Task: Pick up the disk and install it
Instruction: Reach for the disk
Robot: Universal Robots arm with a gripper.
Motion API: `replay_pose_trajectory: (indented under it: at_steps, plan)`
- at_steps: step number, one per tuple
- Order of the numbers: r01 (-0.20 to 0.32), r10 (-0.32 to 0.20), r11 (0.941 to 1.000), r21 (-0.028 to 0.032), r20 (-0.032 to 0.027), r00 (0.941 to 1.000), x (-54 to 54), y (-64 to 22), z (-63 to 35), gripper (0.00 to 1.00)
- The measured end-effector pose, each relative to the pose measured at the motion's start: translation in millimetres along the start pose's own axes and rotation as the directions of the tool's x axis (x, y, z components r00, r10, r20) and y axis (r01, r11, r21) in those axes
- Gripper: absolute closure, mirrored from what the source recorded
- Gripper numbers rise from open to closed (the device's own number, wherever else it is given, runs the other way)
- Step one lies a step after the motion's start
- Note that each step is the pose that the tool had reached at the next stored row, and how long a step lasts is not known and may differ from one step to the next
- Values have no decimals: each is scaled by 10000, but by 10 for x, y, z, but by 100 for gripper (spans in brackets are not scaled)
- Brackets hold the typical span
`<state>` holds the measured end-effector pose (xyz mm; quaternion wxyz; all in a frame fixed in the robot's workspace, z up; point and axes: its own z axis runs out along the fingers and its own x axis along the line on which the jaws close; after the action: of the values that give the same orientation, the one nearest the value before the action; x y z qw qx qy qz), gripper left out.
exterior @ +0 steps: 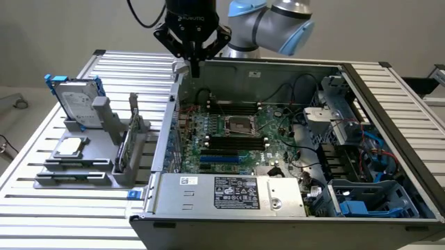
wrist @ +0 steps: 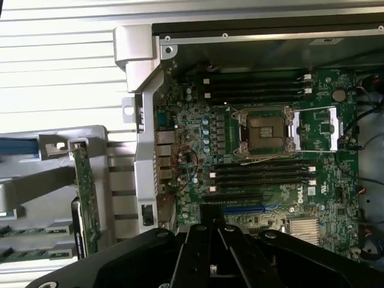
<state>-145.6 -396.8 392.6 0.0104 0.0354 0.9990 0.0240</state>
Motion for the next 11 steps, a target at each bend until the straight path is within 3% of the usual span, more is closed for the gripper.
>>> replay_pose_trajectory:
  at_steps: [11]
  plan:
    - [-1, 1, 10000, 1, -14, 10000, 502, 29, -8, 89]
